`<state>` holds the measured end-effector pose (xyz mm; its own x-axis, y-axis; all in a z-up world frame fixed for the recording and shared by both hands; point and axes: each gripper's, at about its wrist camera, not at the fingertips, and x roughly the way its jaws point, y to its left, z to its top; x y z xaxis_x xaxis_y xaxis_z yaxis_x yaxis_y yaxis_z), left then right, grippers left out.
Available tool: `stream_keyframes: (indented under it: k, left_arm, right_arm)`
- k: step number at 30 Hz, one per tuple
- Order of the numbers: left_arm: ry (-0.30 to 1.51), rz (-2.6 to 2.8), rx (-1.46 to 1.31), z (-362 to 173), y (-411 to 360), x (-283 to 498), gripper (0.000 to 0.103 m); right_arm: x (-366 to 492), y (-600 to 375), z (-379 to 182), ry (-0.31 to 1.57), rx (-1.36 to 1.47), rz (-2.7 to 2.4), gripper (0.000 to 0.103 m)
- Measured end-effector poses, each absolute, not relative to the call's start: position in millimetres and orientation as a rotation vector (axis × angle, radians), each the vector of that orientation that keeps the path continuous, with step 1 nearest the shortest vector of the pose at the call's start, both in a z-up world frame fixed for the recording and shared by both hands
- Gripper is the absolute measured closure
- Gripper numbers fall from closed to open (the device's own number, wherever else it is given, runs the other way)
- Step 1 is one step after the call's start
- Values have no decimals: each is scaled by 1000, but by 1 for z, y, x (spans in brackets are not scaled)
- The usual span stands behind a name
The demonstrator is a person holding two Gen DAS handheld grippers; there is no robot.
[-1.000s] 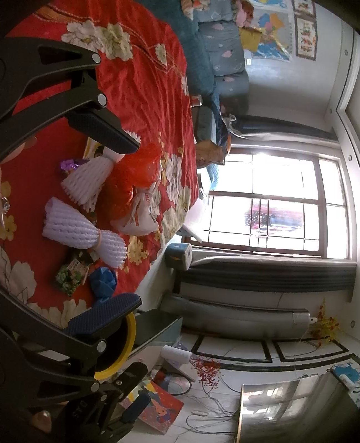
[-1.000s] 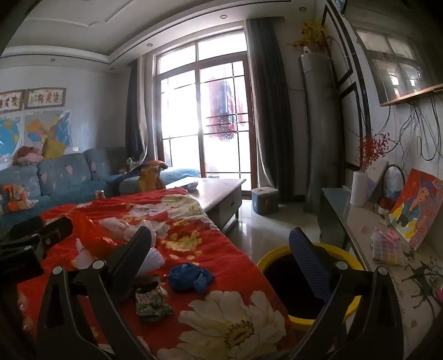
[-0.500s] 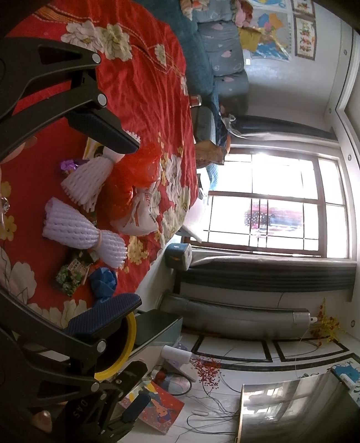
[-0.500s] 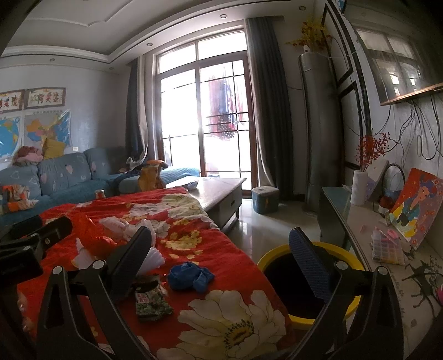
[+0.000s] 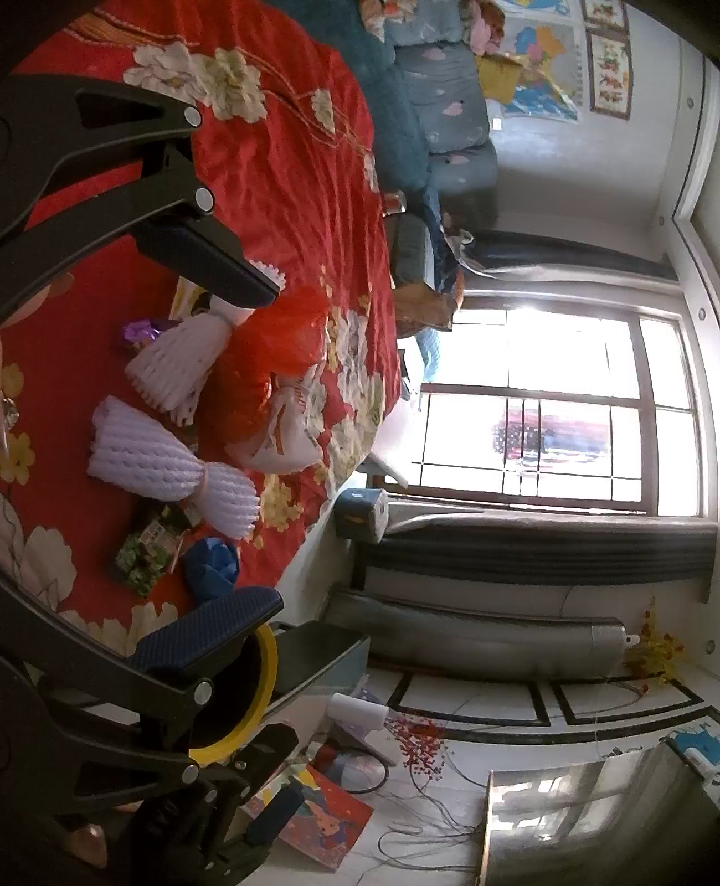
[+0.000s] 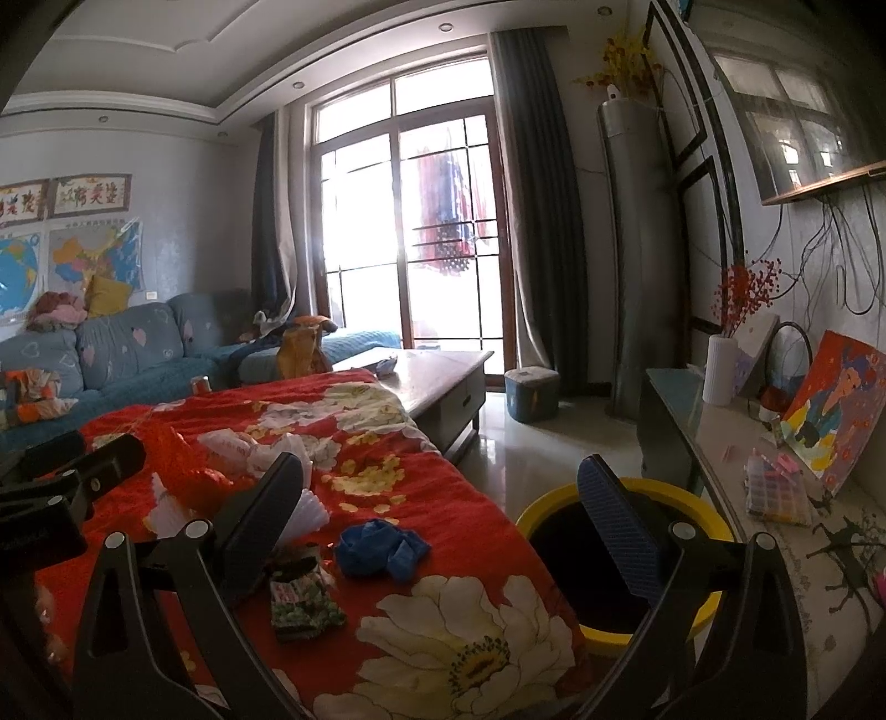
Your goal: Collect trash
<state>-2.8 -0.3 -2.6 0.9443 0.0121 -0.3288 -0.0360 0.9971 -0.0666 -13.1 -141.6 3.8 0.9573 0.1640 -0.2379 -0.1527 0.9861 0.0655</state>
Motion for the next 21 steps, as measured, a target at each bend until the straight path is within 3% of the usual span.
stream_keyframes:
  k: [21]
  left_arm:
    - [390,56,-109,-11,23,15,11]
  right_arm:
    - [1,-119,-2,340,-12,262,6]
